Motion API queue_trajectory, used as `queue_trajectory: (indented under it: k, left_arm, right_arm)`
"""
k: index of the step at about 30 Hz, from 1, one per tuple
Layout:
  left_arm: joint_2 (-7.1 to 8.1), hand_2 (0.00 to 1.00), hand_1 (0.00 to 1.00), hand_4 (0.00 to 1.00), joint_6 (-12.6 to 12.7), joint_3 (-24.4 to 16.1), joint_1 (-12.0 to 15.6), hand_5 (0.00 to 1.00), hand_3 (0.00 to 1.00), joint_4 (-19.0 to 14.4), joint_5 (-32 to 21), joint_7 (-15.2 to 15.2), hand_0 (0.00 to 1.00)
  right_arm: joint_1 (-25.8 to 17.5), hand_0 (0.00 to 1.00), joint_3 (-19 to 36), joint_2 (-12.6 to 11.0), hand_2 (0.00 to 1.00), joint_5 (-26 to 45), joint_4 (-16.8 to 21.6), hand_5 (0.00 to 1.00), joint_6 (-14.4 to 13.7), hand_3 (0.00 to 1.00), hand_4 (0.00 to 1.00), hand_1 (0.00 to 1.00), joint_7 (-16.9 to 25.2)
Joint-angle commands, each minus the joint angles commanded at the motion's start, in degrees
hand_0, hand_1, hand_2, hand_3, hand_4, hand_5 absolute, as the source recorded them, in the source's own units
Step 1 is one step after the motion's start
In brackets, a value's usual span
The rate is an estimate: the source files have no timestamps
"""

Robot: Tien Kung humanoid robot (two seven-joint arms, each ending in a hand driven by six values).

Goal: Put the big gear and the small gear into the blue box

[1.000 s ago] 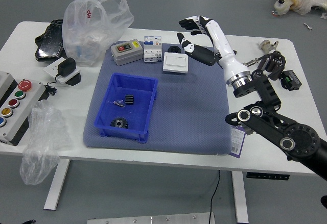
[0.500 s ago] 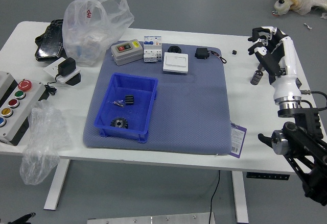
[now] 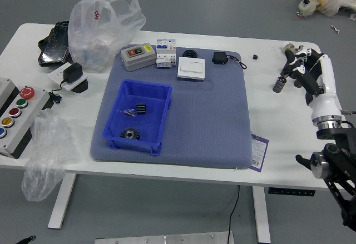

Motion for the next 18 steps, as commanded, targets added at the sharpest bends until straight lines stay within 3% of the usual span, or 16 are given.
queue_trajectory:
  k: [4,8,9,14,15,18]
  left_arm:
    - [-0.2,0.586,0.593,0.751,0.1,-0.7,0.4,0.585,0.733,-0.1,0.4,0.4,0.655]
    - [-0.24,0.586,0.593,0.751,0.2,-0.8,0.4,0.585,0.733,-0.1,0.5,0.5,0.655]
    - [-0.24,0.586,0.595,0.749,0.2,-0.8,0.3,0.583,0.732,-0.1,0.4,0.4,0.655]
    - [-0.31,0.586,0.595,0.749,0.3,-0.9,0.3,0.583,0.732,-0.2,0.4,0.5,0.655]
    - [-0.32,0.586,0.594,0.748,0.3,-1.0,0.3,0.583,0.731,-0.2,0.4,0.5,0.655]
    - [-0.29,0.586,0.594,0.748,0.4,-1.3,0.4,0.583,0.731,-0.3,0.5,0.8,0.655]
  right_arm:
    - [1.0,0.318,-1.2,0.7,0.297,-0.6,-0.1,0.543,-0.6,0.34,0.982,0.313,-0.7]
    - [2.3,0.318,-1.7,1.3,0.297,-4.0,-0.8,0.543,-3.4,0.34,0.982,0.313,-4.5]
    - [2.6,0.405,-1.8,1.4,0.644,-5.1,-1.0,0.525,-3.9,0.652,0.968,0.499,-5.5]
    - [3.6,0.405,-3.2,2.0,0.644,-8.4,-2.2,0.525,-4.0,0.652,0.968,0.499,-8.1]
    - [3.7,0.936,-3.4,2.2,0.997,-7.9,-2.4,0.537,-3.6,0.977,0.972,0.949,-7.5]
    - [3.6,0.936,-3.5,2.6,0.997,-5.8,-2.9,0.537,-2.5,0.977,0.972,0.949,-5.8]
